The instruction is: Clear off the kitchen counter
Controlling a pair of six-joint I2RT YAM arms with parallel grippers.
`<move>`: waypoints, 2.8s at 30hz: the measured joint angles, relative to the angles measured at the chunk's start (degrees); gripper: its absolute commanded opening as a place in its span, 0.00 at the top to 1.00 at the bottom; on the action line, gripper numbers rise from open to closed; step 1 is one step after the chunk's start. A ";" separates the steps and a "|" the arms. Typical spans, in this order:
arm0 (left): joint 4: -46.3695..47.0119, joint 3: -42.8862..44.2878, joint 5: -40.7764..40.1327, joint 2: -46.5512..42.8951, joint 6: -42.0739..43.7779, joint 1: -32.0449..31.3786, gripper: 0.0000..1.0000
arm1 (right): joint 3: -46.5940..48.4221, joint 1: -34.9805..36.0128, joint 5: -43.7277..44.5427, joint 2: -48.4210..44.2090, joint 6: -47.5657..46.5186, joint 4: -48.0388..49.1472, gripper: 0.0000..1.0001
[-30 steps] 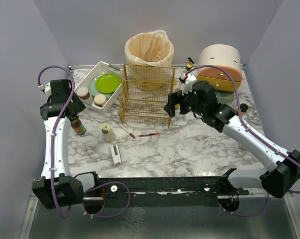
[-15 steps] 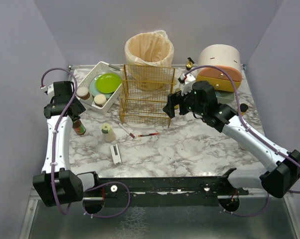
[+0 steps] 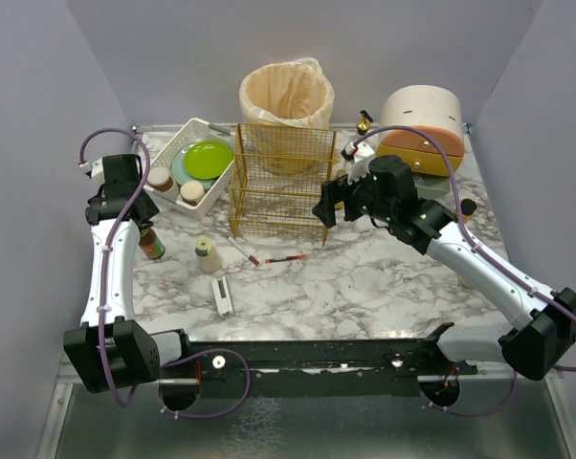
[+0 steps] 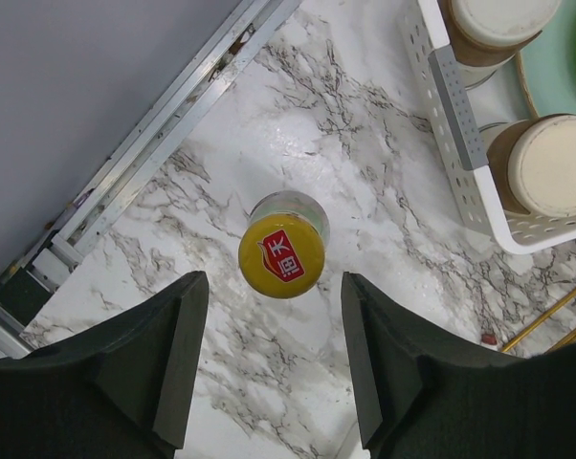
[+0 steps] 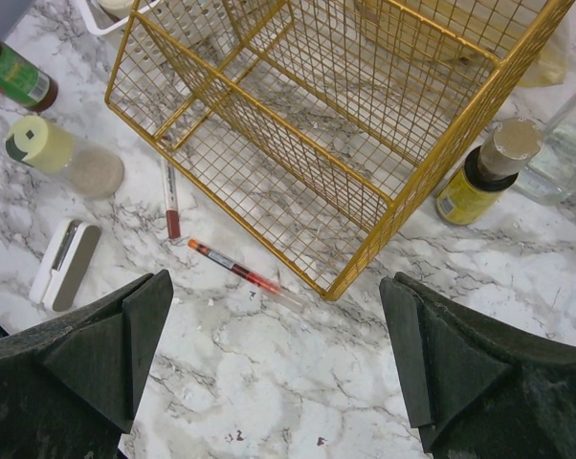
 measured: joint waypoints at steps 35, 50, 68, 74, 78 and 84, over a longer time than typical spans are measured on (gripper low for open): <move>-0.55 0.09 4.28 0.20 2.86 0.92 1.00 | 0.00 0.00 -0.92 -0.04 -0.15 -0.17 0.00; -5.88 26.27 18.45 1.55 6.95 0.15 1.00 | 0.00 0.00 1.57 -2.89 1.07 -0.85 0.00; -8.59 55.84 26.49 24.22 10.84 -17.77 1.00 | 0.94 0.00 3.61 -6.56 3.61 -3.45 0.00; -7.76 61.02 27.58 26.99 10.80 -20.06 1.00 | 0.94 0.00 4.55 -7.30 4.11 -3.67 0.00; -5.29 61.55 27.67 28.28 10.73 -20.70 1.00 | 0.94 0.00 4.68 -7.30 4.42 -3.91 0.00; -2.03 61.55 28.55 31.74 9.86 -21.70 1.00 | 1.70 0.00 4.68 -6.95 4.63 -4.50 0.00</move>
